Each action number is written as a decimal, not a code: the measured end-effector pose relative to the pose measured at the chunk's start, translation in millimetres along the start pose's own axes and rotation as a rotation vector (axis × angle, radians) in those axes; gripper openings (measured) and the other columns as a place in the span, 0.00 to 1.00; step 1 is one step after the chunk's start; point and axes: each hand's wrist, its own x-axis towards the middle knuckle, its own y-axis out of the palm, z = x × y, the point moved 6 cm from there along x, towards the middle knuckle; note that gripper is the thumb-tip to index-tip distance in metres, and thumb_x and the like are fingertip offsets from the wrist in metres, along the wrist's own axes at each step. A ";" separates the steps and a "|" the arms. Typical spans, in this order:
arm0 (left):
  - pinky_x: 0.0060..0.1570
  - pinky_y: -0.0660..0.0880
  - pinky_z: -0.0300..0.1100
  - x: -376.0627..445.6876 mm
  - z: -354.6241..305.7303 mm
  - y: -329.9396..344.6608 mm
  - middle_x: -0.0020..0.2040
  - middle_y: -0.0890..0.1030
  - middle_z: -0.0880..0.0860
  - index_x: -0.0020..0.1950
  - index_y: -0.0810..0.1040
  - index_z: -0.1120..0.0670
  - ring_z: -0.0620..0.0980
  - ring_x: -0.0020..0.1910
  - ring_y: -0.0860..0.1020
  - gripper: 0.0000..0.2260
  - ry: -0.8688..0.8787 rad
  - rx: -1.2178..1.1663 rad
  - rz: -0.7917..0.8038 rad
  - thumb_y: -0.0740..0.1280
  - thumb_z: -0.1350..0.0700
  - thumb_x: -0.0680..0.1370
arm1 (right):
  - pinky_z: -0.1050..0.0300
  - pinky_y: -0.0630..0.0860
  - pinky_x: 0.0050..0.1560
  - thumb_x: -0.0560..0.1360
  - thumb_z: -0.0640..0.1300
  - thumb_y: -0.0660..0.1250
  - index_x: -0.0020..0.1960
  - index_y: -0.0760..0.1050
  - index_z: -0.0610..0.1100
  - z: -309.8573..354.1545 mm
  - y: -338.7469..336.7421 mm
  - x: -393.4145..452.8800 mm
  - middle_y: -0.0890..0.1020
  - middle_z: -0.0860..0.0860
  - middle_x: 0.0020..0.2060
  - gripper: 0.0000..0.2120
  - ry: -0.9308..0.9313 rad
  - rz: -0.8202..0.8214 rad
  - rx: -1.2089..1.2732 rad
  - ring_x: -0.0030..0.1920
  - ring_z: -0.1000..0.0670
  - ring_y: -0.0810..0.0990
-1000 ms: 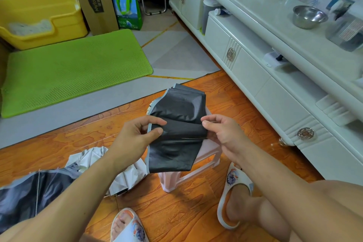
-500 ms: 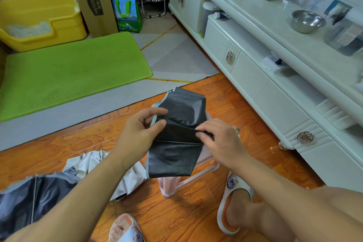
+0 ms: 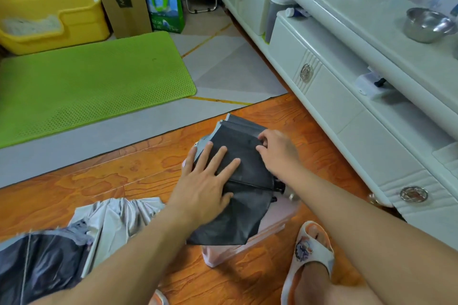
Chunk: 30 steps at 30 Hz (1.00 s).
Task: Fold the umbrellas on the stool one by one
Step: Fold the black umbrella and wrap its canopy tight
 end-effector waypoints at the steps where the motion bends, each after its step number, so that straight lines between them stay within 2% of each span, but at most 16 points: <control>1: 0.78 0.42 0.65 3.8 1.0 -0.5 0.83 0.55 0.54 0.82 0.51 0.41 0.61 0.82 0.47 0.33 -0.001 0.003 0.001 0.56 0.34 0.79 | 0.50 0.75 0.56 0.78 0.44 0.69 0.59 0.78 0.45 8.3 -3.2 -5.8 0.78 0.48 0.54 0.11 -0.111 -0.098 -0.053 0.57 0.46 0.75; 3: 0.78 0.41 0.65 12.2 2.7 -2.3 0.83 0.57 0.53 0.82 0.51 0.41 0.61 0.82 0.49 0.33 -0.003 0.000 0.039 0.55 0.34 0.78 | 0.46 0.75 0.60 0.80 0.45 0.66 0.61 0.78 0.43 33.5 -7.7 -24.0 0.78 0.47 0.57 0.12 -0.388 -0.169 -0.060 0.59 0.45 0.75; 5: 0.78 0.40 0.63 18.1 4.5 -1.3 0.83 0.54 0.52 0.82 0.50 0.41 0.59 0.82 0.47 0.33 -0.001 0.011 0.085 0.54 0.34 0.79 | 0.44 0.66 0.73 0.84 0.53 0.56 0.72 0.73 0.45 44.8 10.5 -35.8 0.72 0.49 0.72 0.20 -0.524 0.094 -0.144 0.73 0.46 0.68; 7: 0.78 0.39 0.62 21.6 6.6 -1.7 0.84 0.51 0.51 0.82 0.46 0.41 0.57 0.83 0.45 0.33 0.000 0.017 0.112 0.53 0.34 0.80 | 0.44 0.50 0.80 0.84 0.63 0.44 0.82 0.56 0.50 25.8 29.7 -35.7 0.55 0.53 0.82 0.30 -0.362 0.396 -0.236 0.81 0.50 0.50; 9: 0.78 0.39 0.61 20.8 8.6 -5.2 0.84 0.49 0.52 0.83 0.45 0.41 0.57 0.82 0.42 0.34 -0.017 0.004 0.113 0.54 0.34 0.80 | 0.43 0.42 0.80 0.77 0.71 0.34 0.83 0.46 0.53 3.5 35.3 -31.5 0.45 0.57 0.82 0.40 -0.228 0.509 -0.271 0.81 0.53 0.41; 11: 0.79 0.40 0.60 12.9 13.4 -8.9 0.84 0.46 0.53 0.83 0.45 0.41 0.58 0.82 0.41 0.34 -0.069 -0.043 0.113 0.56 0.35 0.81 | 0.42 0.41 0.80 0.75 0.72 0.33 0.83 0.44 0.54 -3.0 36.7 -30.2 0.43 0.57 0.82 0.41 -0.197 0.531 -0.290 0.81 0.53 0.38; 14: 0.80 0.47 0.57 -10.4 28.8 -10.6 0.83 0.43 0.55 0.82 0.44 0.41 0.61 0.81 0.43 0.38 -0.223 -0.225 0.120 0.62 0.37 0.80 | 0.41 0.39 0.80 0.81 0.69 0.38 0.83 0.45 0.54 1.4 33.9 -29.4 0.44 0.56 0.82 0.35 -0.172 0.522 -0.296 0.81 0.49 0.38; 16: 0.78 0.54 0.57 -30.2 41.0 -10.3 0.82 0.48 0.56 0.82 0.46 0.42 0.62 0.80 0.50 0.40 -0.410 -0.501 0.095 0.68 0.42 0.79 | 0.42 0.42 0.80 0.83 0.65 0.44 0.83 0.51 0.52 6.2 20.4 -29.3 0.50 0.53 0.83 0.32 -0.171 0.385 -0.286 0.82 0.45 0.42; 18: 0.74 0.62 0.56 -54.1 48.8 -4.3 0.78 0.59 0.59 0.82 0.52 0.48 0.62 0.76 0.62 0.38 -0.650 -0.821 0.106 0.71 0.47 0.78 | 0.45 0.53 0.79 0.84 0.58 0.54 0.79 0.63 0.47 16.1 -8.1 -42.0 0.63 0.47 0.79 0.27 -0.202 0.130 -0.185 0.79 0.42 0.56; 20: 0.62 0.73 0.52 -77.6 48.2 8.4 0.67 0.73 0.61 0.75 0.62 0.55 0.60 0.63 0.75 0.29 -0.826 -1.001 0.175 0.70 0.50 0.79 | 0.51 0.67 0.68 0.81 0.49 0.62 0.68 0.73 0.44 23.6 -30.0 -75.6 0.74 0.47 0.65 0.17 -0.188 -0.030 -0.047 0.66 0.45 0.70; 21: 0.54 0.75 0.51 -87.6 44.1 12.4 0.59 0.78 0.59 0.69 0.67 0.56 0.58 0.55 0.78 0.22 -0.851 -1.025 0.229 0.69 0.50 0.79 | 0.53 0.69 0.59 0.80 0.46 0.64 0.62 0.75 0.45 21.7 -33.5 -96.7 0.76 0.49 0.58 0.12 -0.121 -0.040 0.025 0.59 0.48 0.73; 23: 0.48 0.76 0.48 -103.6 31.9 15.7 0.49 0.80 0.54 0.56 0.72 0.53 0.56 0.50 0.80 0.10 -0.805 -0.998 0.324 0.67 0.49 0.80 | 0.53 0.70 0.49 0.79 0.43 0.65 0.48 0.75 0.47 3.8 -19.7 -139.8 0.76 0.52 0.46 0.01 0.163 0.056 0.195 0.46 0.48 0.75; 25: 0.42 0.73 0.43 -113.4 20.4 11.5 0.48 0.78 0.52 0.52 0.73 0.52 0.54 0.49 0.78 0.06 -0.729 -0.917 0.357 0.66 0.51 0.81 | 0.49 0.73 0.44 0.77 0.40 0.66 0.38 0.72 0.48 -11.5 10.2 -180.1 0.76 0.50 0.38 0.10 0.442 0.211 0.429 0.39 0.47 0.75; 27: 0.40 0.68 0.42 -119.4 13.8 9.5 0.50 0.78 0.52 0.55 0.72 0.53 0.51 0.47 0.75 0.07 -0.706 -0.871 0.362 0.67 0.52 0.81 | 0.47 0.78 0.49 0.80 0.43 0.66 0.47 0.75 0.46 -12.7 40.3 -213.4 0.78 0.47 0.45 0.03 0.689 0.364 0.698 0.47 0.47 0.78; 29: 0.37 0.68 0.43 -124.4 12.8 12.3 0.47 0.79 0.52 0.57 0.74 0.55 0.49 0.43 0.75 0.09 -0.740 -0.910 0.386 0.68 0.51 0.81 | 0.50 0.79 0.54 0.81 0.46 0.67 0.61 0.73 0.45 -2.3 57.8 -230.0 0.78 0.47 0.57 0.10 0.800 0.426 0.893 0.58 0.47 0.78; 30: 0.35 0.69 0.42 -127.1 12.8 14.8 0.45 0.79 0.52 0.57 0.75 0.55 0.48 0.41 0.75 0.10 -0.771 -0.957 0.400 0.68 0.51 0.80 | 0.49 0.80 0.56 0.81 0.46 0.67 0.63 0.73 0.44 -0.2 63.6 -231.9 0.78 0.45 0.59 0.12 0.812 0.390 0.940 0.59 0.46 0.79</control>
